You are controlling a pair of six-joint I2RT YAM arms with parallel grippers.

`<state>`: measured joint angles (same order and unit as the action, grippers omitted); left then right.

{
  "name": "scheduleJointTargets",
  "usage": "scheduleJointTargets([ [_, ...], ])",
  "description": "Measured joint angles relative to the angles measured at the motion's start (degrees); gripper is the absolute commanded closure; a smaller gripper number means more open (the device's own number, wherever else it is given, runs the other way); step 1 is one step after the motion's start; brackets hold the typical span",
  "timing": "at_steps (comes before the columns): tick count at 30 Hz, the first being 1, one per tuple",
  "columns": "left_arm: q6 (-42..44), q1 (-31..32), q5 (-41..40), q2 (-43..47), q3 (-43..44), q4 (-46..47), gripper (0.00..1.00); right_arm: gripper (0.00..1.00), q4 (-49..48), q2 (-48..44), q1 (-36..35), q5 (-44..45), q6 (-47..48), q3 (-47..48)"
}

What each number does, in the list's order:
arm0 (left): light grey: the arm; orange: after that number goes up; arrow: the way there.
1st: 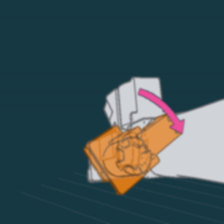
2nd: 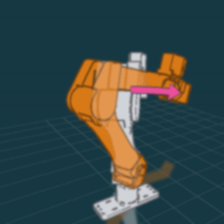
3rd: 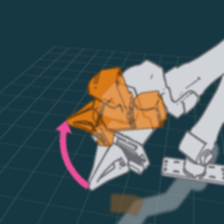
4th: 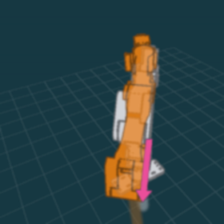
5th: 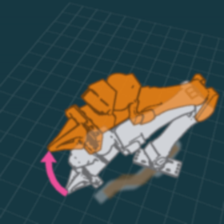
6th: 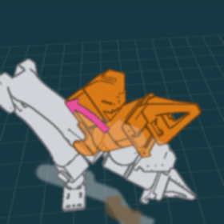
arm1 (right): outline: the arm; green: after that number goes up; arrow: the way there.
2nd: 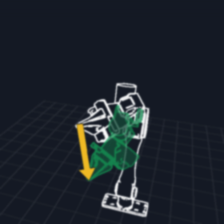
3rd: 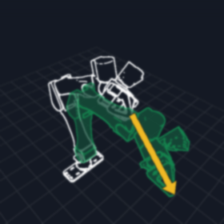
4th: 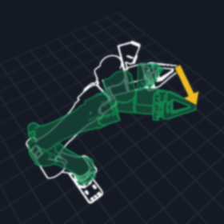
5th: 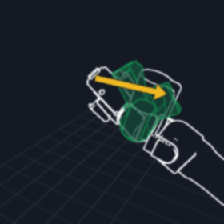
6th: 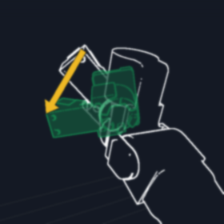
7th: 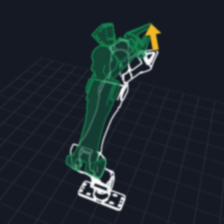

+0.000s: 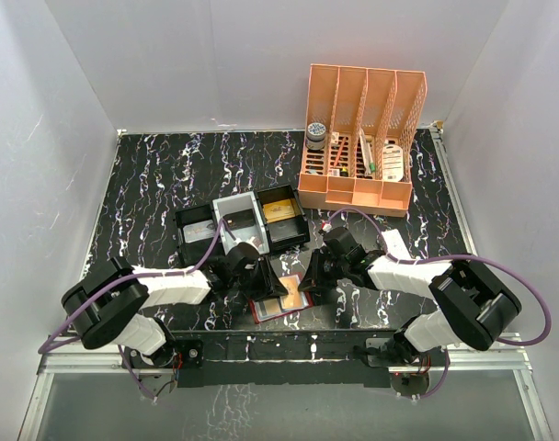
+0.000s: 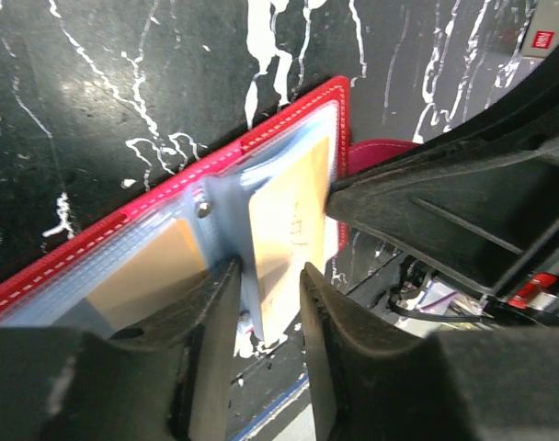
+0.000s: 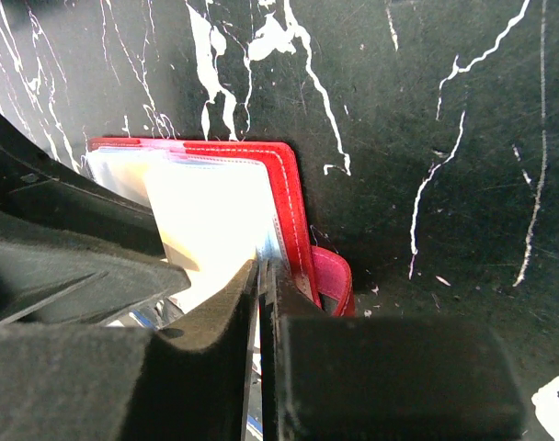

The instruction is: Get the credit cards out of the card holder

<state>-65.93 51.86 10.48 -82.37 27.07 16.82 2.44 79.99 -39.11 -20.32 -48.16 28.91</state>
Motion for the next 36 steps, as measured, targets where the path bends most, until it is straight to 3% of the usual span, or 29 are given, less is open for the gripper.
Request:
scheduleJointTargets([
  [4, 0.4, 0.0, 0.0, 1.3, 0.0, 0.2, 0.65, 0.95, 0.0, 0.0, 0.0, 0.0, 0.0, 0.0],
  [15, 1.2, 0.0, 0.0, 3.5, -0.1, -0.6, 0.76, 0.95, -0.1, 0.4, 0.0, 0.0, -0.2, 0.1],
  [20, 1.1, 0.0, -0.1, 3.5, -0.4, -0.7, 0.60, 0.95, 0.0, 0.4, 0.0, 0.0, -0.3, 0.2],
  [25, 0.7, 0.0, -0.4, 4.0, -0.4, -1.6, 0.59, 0.95, 0.1, 0.5, 0.0, 0.1, -0.3, 0.2],
  [36, 0.7, 0.0, -0.6, 4.5, -0.4, -1.9, 0.77, 0.95, 0.1, 0.6, 0.0, 0.1, -0.4, 0.3],
])
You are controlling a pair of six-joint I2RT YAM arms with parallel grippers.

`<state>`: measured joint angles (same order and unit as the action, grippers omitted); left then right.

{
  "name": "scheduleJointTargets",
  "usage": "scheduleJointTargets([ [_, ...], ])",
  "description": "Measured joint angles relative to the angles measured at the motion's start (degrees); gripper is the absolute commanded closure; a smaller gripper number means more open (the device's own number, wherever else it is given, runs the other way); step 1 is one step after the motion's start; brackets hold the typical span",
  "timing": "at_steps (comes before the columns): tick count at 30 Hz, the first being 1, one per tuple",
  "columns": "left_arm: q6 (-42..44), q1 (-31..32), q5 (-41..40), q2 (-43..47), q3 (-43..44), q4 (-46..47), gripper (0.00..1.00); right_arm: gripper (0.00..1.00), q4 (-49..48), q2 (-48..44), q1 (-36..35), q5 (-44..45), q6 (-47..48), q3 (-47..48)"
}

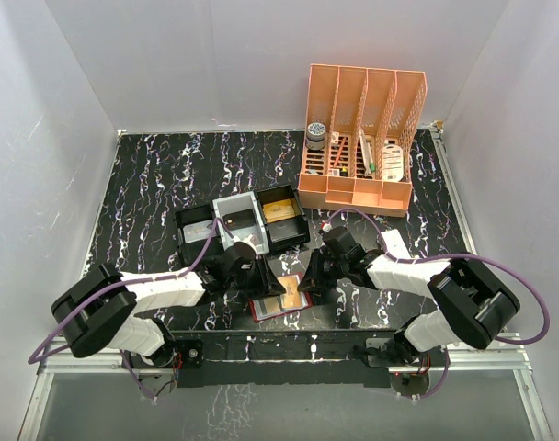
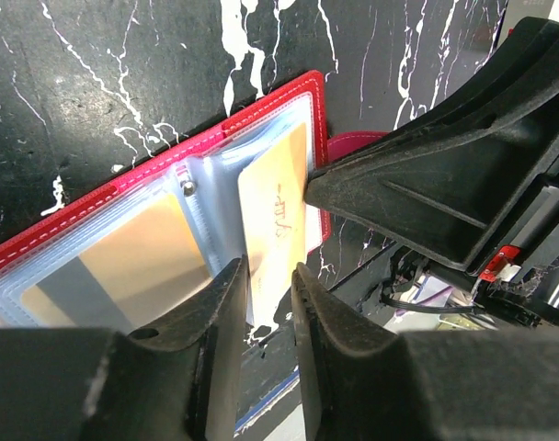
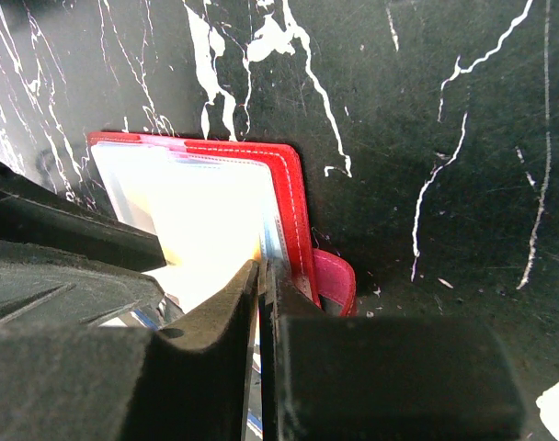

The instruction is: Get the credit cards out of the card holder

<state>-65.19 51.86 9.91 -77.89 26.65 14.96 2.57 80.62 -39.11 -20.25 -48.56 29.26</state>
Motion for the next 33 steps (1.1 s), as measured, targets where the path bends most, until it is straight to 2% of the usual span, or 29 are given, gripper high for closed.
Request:
scheduleJointTargets([
  [6, -0.1, 0.0, 0.3, -0.1, -0.1, 0.9, 0.81, 0.95, 0.0, 0.0, 0.0, 0.0, 0.0, 0.0],
  [10, -0.4, 0.0, 0.5, -0.1, -0.4, 1.9, 0.75, 0.95, 0.0, 0.0, 0.0, 0.0, 0.0, 0.0],
  [13, -0.9, 0.0, 0.8, -0.3, -0.6, 2.8, 0.75, 0.95, 0.0, 0.0, 0.0, 0.0, 0.0, 0.0],
  [19, -1.9, 0.0, 1.5, -1.6, -1.4, 4.9, 0.82, 0.96, 0.0, 0.0, 0.0, 0.0, 0.0, 0.0],
  [24, -2.4, 0.0, 1.7, -1.7, -2.0, 5.8, 0.93, 0.95, 0.0, 0.0, 0.0, 0.0, 0.0, 0.0],
  [30, -3.0, 0.0, 1.7, -1.3, -2.8, 6.0, 0.95, 0.96, 0.0, 0.0, 0.0, 0.2, -0.2, 0.0],
  [33, -3.2, 0.0, 1.7, 0.0, -3.7, 6.0, 0.92, 0.96, 0.0, 0.1, 0.0, 0.2, -0.3, 0.0],
])
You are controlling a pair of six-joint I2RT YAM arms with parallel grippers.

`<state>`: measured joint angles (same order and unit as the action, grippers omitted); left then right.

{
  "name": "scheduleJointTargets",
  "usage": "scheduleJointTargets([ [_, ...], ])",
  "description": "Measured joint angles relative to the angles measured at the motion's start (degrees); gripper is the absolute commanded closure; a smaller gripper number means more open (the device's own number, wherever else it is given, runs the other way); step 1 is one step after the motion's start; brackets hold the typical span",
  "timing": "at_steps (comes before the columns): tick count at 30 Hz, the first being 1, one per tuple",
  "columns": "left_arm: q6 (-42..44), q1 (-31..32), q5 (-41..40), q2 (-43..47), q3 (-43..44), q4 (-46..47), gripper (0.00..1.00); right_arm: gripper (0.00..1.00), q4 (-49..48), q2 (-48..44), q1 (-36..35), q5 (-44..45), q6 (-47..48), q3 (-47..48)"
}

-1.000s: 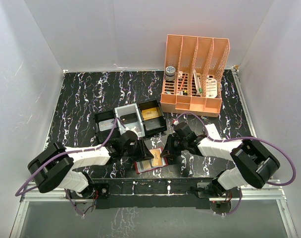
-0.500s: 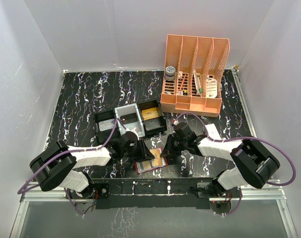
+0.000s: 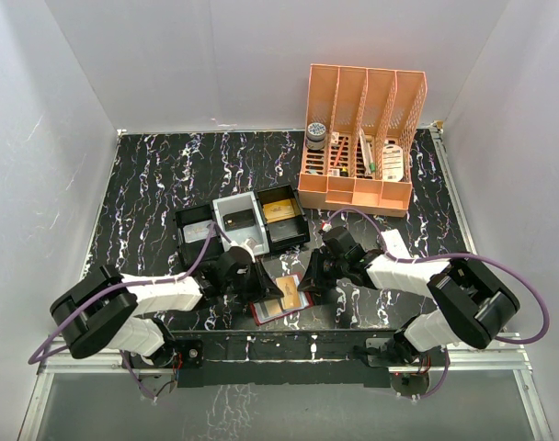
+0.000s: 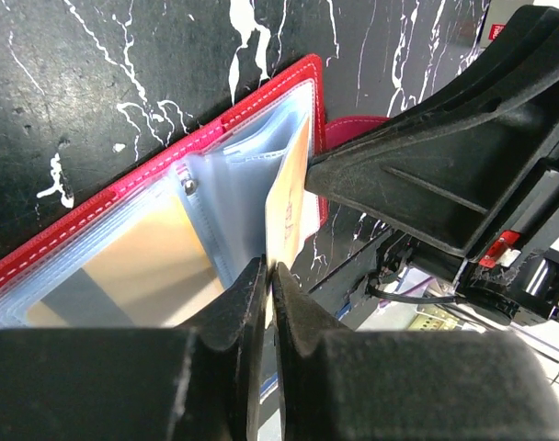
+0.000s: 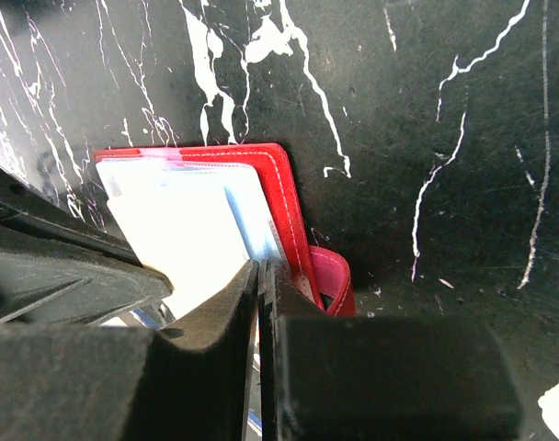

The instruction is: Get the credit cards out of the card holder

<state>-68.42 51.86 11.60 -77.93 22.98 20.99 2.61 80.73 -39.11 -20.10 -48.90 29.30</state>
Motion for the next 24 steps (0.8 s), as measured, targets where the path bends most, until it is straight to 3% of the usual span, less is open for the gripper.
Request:
scheduleJointTargets([
  [9, -0.2, 0.0, 1.4, 0.9, -1.4, 1.7, 0.84, 0.96, 0.2, 0.4, 0.0, 0.0, -0.5, 0.3],
  [24, -1.2, 0.0, 3.0, 2.0, -3.5, 4.7, 0.93, 0.96, 0.2, 1.0, 0.0, -0.2, -0.7, 0.8],
])
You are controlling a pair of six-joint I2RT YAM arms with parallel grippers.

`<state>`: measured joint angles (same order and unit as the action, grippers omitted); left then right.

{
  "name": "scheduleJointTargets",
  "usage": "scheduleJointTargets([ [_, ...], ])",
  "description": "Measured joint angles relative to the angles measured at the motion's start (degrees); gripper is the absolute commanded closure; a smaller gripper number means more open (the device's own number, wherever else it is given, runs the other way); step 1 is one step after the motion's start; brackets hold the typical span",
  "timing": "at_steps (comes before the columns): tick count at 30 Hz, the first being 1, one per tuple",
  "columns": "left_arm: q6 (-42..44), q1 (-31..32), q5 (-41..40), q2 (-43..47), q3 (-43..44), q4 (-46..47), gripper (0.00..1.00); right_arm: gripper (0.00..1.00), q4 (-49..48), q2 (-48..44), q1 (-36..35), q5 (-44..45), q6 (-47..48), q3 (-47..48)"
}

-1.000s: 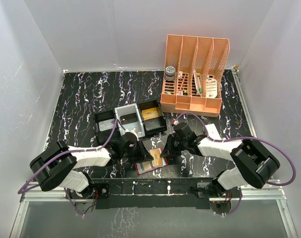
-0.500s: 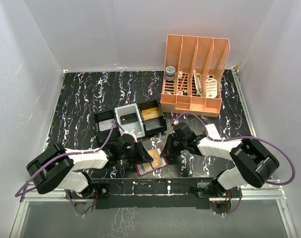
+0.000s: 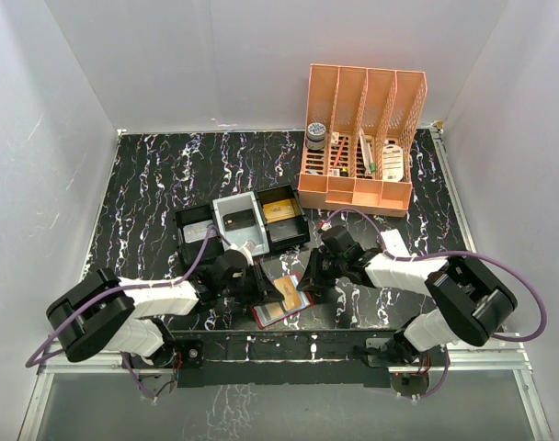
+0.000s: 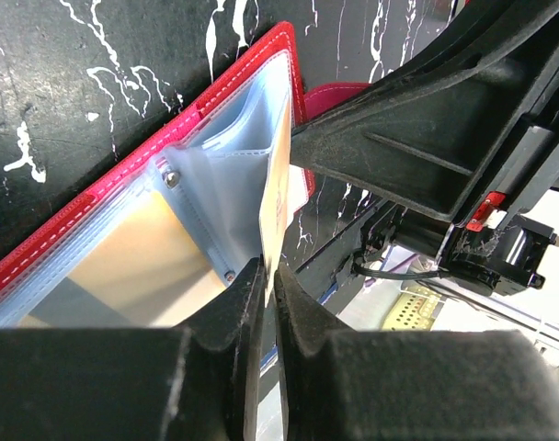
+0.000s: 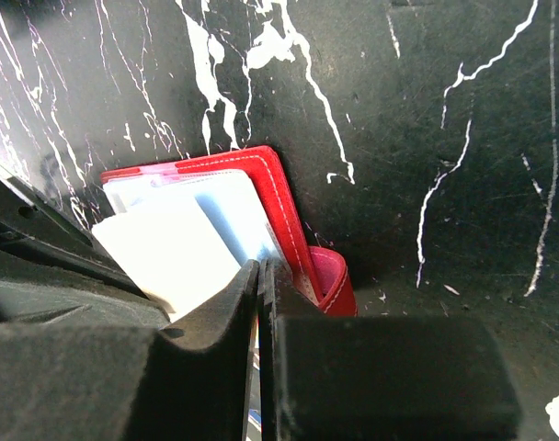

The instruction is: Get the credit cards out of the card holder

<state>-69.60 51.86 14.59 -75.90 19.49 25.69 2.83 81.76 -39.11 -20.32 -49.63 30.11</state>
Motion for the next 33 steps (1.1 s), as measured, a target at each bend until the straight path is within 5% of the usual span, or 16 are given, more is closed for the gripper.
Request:
scheduleJointTargets([
  [13, -0.1, -0.2, -0.1, 2.6, -1.0, -1.1, 0.95, 0.96, 0.2, 0.5, 0.0, 0.0, 0.0, 0.5],
  [21, -0.1, -0.5, -0.1, 2.5, -1.4, -1.9, 0.99, 0.76, 1.6, -1.2, -0.2, 0.1, 1.8, 0.8],
  [33, 1.7, -0.7, 0.1, 0.2, 1.0, -4.0, 0.99, 0.69, 3.0, -1.7, -0.2, -3.5, 5.8, 4.5],
])
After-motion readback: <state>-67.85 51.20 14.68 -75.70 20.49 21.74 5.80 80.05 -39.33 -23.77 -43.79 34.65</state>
